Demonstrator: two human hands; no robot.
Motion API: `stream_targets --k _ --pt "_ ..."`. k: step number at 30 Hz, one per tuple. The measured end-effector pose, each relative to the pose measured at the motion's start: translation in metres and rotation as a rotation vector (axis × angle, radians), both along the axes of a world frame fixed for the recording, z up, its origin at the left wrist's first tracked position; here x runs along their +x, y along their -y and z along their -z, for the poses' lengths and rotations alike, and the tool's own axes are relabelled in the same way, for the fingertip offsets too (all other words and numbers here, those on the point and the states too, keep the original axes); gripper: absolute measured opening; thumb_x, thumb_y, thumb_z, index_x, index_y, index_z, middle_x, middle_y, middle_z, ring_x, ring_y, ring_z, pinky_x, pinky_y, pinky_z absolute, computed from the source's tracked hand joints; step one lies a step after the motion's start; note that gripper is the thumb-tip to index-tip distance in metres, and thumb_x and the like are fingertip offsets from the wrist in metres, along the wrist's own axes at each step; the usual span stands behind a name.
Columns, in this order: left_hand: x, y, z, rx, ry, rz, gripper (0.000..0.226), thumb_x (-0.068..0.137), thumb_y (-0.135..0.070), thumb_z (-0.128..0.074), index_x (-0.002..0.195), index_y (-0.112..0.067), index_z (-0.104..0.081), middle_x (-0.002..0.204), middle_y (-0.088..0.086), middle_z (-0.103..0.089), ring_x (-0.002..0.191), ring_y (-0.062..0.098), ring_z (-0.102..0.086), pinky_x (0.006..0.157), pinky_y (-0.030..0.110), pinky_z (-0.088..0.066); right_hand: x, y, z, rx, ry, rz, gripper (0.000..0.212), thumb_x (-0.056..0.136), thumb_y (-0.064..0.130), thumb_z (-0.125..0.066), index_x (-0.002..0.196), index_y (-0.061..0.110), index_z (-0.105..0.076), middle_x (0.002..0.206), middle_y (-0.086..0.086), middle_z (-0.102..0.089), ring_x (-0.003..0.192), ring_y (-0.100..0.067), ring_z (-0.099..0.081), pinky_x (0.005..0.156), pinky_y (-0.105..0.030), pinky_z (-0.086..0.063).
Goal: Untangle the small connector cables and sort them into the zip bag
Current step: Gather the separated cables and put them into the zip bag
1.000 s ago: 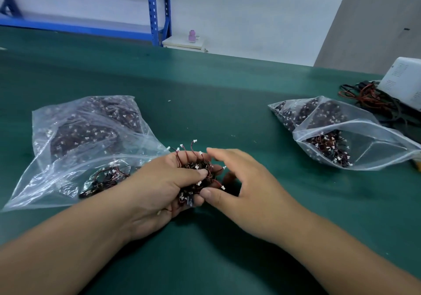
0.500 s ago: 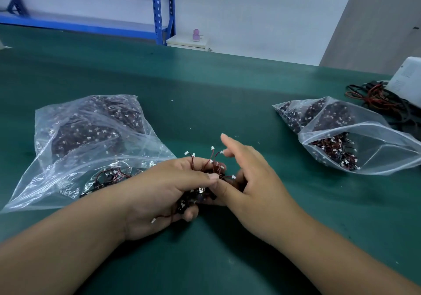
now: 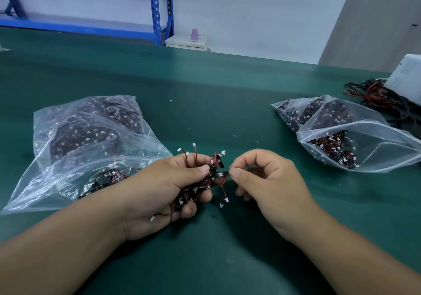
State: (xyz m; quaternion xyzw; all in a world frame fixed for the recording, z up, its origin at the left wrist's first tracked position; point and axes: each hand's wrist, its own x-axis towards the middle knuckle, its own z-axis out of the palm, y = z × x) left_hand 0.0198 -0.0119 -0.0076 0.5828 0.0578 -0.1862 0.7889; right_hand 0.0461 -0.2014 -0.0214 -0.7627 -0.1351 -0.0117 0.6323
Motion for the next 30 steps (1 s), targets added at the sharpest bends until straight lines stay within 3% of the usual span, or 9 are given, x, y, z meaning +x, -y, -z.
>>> stream_targets --k 3,5,7,10,14,17,22,30 --pt "-0.0012 0.0006 -0.0012 0.015 -0.001 -0.006 0.033 0.077 -0.016 -0.067 0.109 -0.013 -0.065 0.095 0.013 -0.072 0.062 0.016 -0.064 0.035 0.021 -0.037 0.0002 0.0005 -0.0026 0.057 -0.037 -0.044 0.036 0.083 -0.006 -0.067 0.095 0.028 -0.068 0.087 0.004 -0.070 0.059 -0.012 -0.059 0.056 -0.028 -0.046" --pt "-0.0031 0.0025 -0.0018 0.067 0.030 0.021 0.027 0.086 -0.008 -0.063 0.113 -0.010 -0.062 0.092 0.014 -0.072 0.057 0.014 -0.064 0.034 0.019 -0.036 -0.0017 0.0000 -0.0027 0.021 -0.016 -0.131 0.054 0.075 0.002 -0.067 0.114 0.039 -0.064 0.109 0.015 -0.065 0.066 -0.011 -0.057 0.061 -0.023 -0.047" --pt "-0.0062 0.0053 -0.0025 0.126 0.076 0.057 0.023 0.092 -0.006 -0.060 0.115 -0.009 -0.059 0.078 0.013 -0.070 0.044 0.010 -0.056 0.033 0.017 -0.034 -0.0044 -0.0008 -0.0023 -0.080 0.050 -0.196 0.058 0.072 0.012 -0.066 0.118 0.046 -0.063 0.112 0.018 -0.061 0.071 -0.004 -0.057 0.068 -0.016 -0.046" --pt "-0.0078 0.0067 -0.0026 0.189 0.132 0.073 0.020 0.093 -0.013 -0.061 0.112 -0.009 -0.058 0.069 0.012 -0.066 0.036 0.009 -0.045 0.033 0.017 -0.031 -0.0073 -0.0027 -0.0027 -0.190 0.184 -0.175 0.043 0.075 0.011 -0.069 0.101 0.045 -0.072 0.103 0.017 -0.068 0.080 -0.005 -0.064 0.073 -0.017 -0.050" --pt "-0.0062 0.0061 -0.0034 0.196 0.112 0.052 0.020 0.094 -0.025 -0.061 0.109 -0.013 -0.058 0.069 0.013 -0.065 0.034 0.012 -0.038 0.033 0.018 -0.029 -0.0079 -0.0038 -0.0007 -0.143 0.156 -0.095 0.032 0.081 0.005 -0.078 0.094 0.034 -0.072 0.077 0.002 -0.070 0.065 -0.008 -0.059 0.063 -0.025 -0.051" --pt "-0.0054 0.0069 -0.0038 0.154 0.093 0.020 0.013 0.095 -0.022 -0.059 0.104 -0.012 -0.057 0.067 0.013 -0.063 0.034 0.011 -0.043 0.031 0.018 -0.030 -0.0086 -0.0032 -0.0021 -0.122 0.150 -0.064 0.022 0.083 0.007 -0.077 0.084 0.027 -0.069 0.065 0.002 -0.064 0.056 -0.003 -0.051 0.055 -0.018 -0.043" --pt "-0.0038 0.0071 -0.0026 0.096 0.056 -0.078 0.005 0.096 -0.015 -0.058 0.101 -0.014 -0.057 0.091 0.012 -0.072 0.054 0.016 -0.058 0.033 0.020 -0.032 -0.0078 -0.0012 -0.0060 0.010 0.010 -0.068 0.019 0.088 0.006 -0.070 0.075 0.019 -0.067 0.060 0.006 -0.061 0.052 -0.009 -0.053 0.052 -0.016 -0.044" --pt "-0.0017 0.0074 -0.0007 0.039 -0.006 -0.165 0.007 0.095 -0.013 -0.059 0.095 -0.019 -0.055 0.093 0.010 -0.075 0.057 0.015 -0.066 0.033 0.019 -0.033 -0.0033 -0.0001 -0.0040 0.064 -0.030 -0.087 0.027 0.093 0.005 -0.064 0.072 0.023 -0.064 0.063 0.003 -0.058 0.054 -0.010 -0.054 0.053 -0.019 -0.046"
